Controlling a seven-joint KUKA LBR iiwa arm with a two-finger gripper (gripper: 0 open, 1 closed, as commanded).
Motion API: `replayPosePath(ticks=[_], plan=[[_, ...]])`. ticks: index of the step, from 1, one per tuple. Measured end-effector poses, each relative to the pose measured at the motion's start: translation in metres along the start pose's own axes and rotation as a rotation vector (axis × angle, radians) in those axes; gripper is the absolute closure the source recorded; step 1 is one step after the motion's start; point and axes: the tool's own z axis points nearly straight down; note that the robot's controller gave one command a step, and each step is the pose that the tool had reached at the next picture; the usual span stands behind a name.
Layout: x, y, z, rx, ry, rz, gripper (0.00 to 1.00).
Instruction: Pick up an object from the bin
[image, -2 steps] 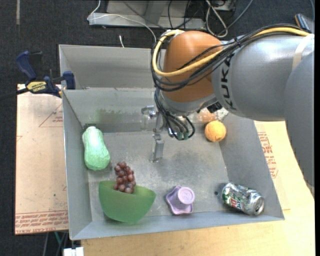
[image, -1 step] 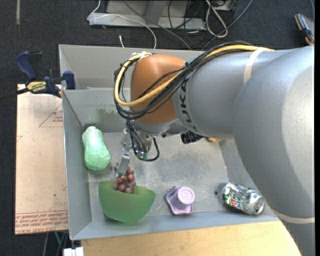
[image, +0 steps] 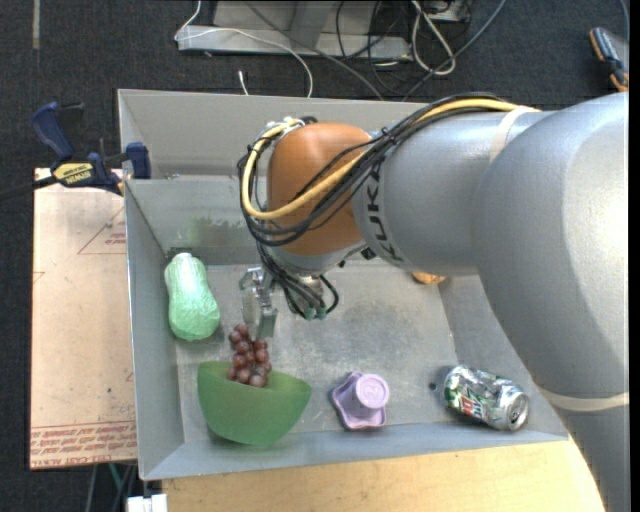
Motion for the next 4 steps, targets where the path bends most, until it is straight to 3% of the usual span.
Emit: replayPosePath(ticks=[1,2,3,4], plan=[[0.0,0.0,0.0,-0.001,0.0,0.0,1.0],[0.0,0.036,0.014,-0.003,0.001,0.01,1.0],[0.016,0.036,0.051,0.009,-0.004,-0.037,1.0],[0.014,0.006,-0.028,-0.001,-0.003,-0.023,1.0]])
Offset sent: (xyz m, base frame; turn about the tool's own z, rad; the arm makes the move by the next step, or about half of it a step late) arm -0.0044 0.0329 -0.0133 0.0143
